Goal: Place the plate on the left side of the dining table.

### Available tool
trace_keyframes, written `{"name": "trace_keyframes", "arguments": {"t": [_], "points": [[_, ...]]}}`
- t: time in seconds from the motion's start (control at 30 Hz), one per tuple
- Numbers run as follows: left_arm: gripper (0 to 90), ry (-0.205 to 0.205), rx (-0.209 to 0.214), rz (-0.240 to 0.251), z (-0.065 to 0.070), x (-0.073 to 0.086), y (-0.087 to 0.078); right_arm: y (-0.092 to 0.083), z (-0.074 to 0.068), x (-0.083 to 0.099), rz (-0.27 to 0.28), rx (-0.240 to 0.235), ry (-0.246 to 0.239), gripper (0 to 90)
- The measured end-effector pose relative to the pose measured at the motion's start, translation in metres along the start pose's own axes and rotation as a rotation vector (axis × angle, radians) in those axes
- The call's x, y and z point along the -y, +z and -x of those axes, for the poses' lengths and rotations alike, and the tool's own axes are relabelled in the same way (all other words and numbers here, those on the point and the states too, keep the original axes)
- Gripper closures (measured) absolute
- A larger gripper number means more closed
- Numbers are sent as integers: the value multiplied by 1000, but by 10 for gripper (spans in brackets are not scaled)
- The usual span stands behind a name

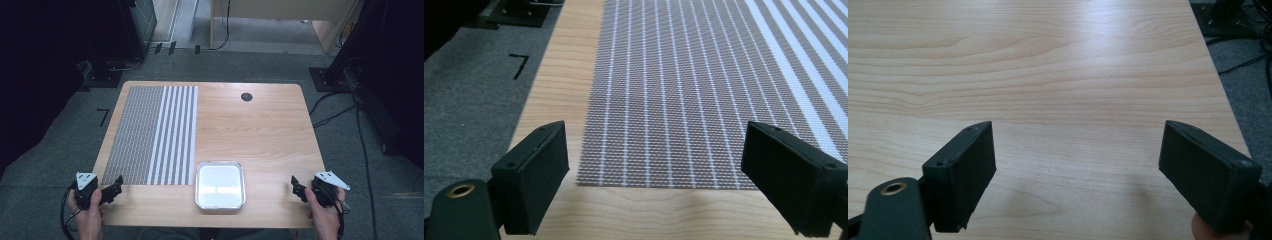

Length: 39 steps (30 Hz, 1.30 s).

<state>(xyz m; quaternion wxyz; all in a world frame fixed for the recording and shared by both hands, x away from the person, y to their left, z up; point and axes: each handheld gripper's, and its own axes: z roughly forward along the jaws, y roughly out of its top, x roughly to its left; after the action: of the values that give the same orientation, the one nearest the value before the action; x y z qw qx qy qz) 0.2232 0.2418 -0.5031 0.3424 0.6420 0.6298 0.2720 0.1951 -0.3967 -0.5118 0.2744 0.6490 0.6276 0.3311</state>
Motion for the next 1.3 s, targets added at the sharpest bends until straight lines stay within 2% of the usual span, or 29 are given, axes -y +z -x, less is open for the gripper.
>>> {"name": "trace_keyframes", "arguments": {"t": [0.27, 0.37, 0.83, 0.93, 1.0, 1.07, 1.3], "points": [[115, 19, 30, 1, 16, -1, 0, -4, -11, -2, 13, -55, 17, 151], [114, 21, 42, 1, 20, -1, 1, -5, -16, -3, 20, -67, 7, 151], [115, 20, 99, 4, 40, -2, 1, -9, -36, -7, 52, -103, -13, 151], [116, 24, 110, 24, 44, -3, 0, -9, -39, -8, 55, -105, -13, 151], [116, 26, 129, 43, 50, -5, -2, -10, -43, -9, 64, -113, -11, 151], [123, 27, 130, 43, 52, -6, -2, -11, -46, -11, 66, -115, -6, 151], [131, 58, 156, 33, 75, -7, 0, -13, -58, -12, 67, -119, 0, 153]]}}
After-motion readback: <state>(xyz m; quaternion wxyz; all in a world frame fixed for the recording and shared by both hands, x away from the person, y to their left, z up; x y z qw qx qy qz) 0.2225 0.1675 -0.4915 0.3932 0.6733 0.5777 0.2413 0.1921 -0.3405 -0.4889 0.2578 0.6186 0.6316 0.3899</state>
